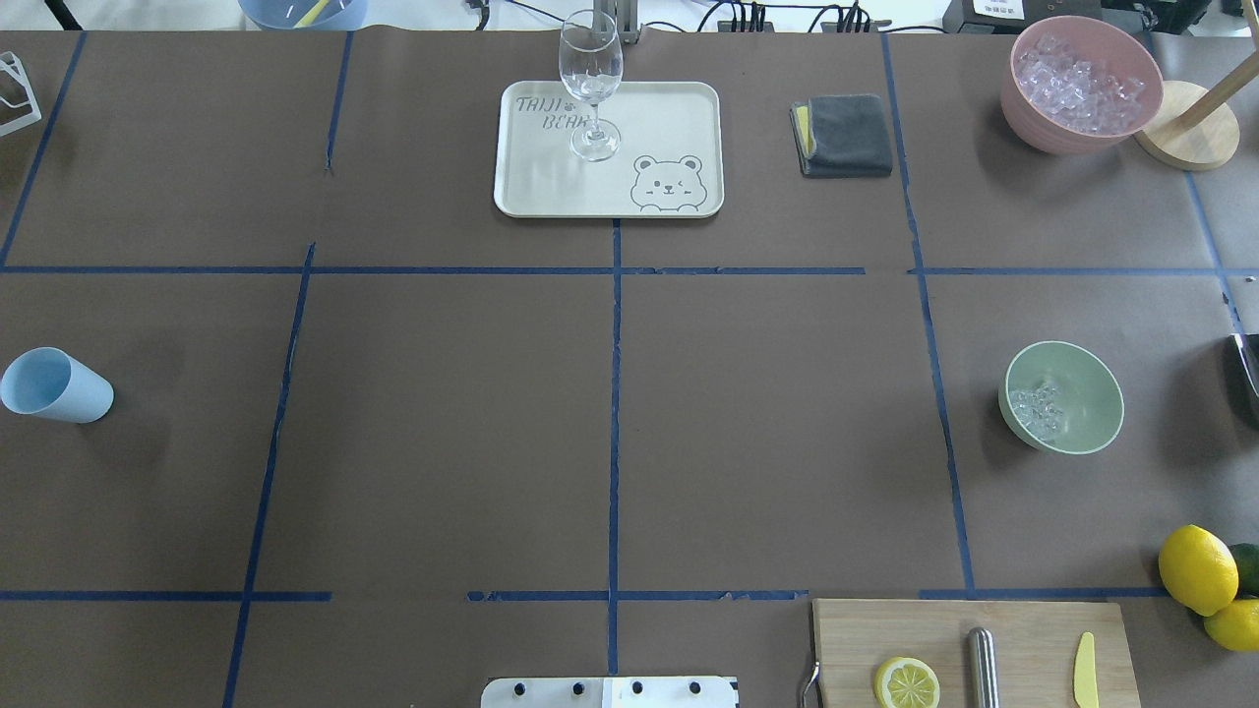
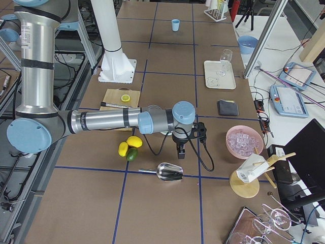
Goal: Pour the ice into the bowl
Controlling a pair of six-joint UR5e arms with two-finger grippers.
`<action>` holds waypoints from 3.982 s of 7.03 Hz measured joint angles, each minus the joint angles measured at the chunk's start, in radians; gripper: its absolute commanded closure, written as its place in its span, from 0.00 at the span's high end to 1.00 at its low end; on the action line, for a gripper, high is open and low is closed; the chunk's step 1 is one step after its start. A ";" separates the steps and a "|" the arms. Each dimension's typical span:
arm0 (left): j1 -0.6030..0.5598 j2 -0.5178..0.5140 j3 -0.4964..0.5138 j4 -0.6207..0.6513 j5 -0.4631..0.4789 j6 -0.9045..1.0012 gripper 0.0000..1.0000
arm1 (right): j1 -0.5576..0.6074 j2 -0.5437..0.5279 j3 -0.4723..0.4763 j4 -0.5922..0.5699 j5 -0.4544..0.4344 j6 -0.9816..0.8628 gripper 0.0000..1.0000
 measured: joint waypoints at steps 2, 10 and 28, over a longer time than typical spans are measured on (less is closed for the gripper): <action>-0.026 0.038 -0.008 0.111 -0.015 0.021 1.00 | 0.045 0.029 -0.003 -0.123 0.006 -0.115 1.00; -0.028 0.054 -0.005 0.024 -0.023 0.024 1.00 | 0.066 0.080 -0.025 -0.198 0.001 -0.104 1.00; -0.027 0.092 0.000 -0.021 -0.025 0.019 1.00 | 0.011 -0.027 -0.042 0.025 -0.089 -0.057 1.00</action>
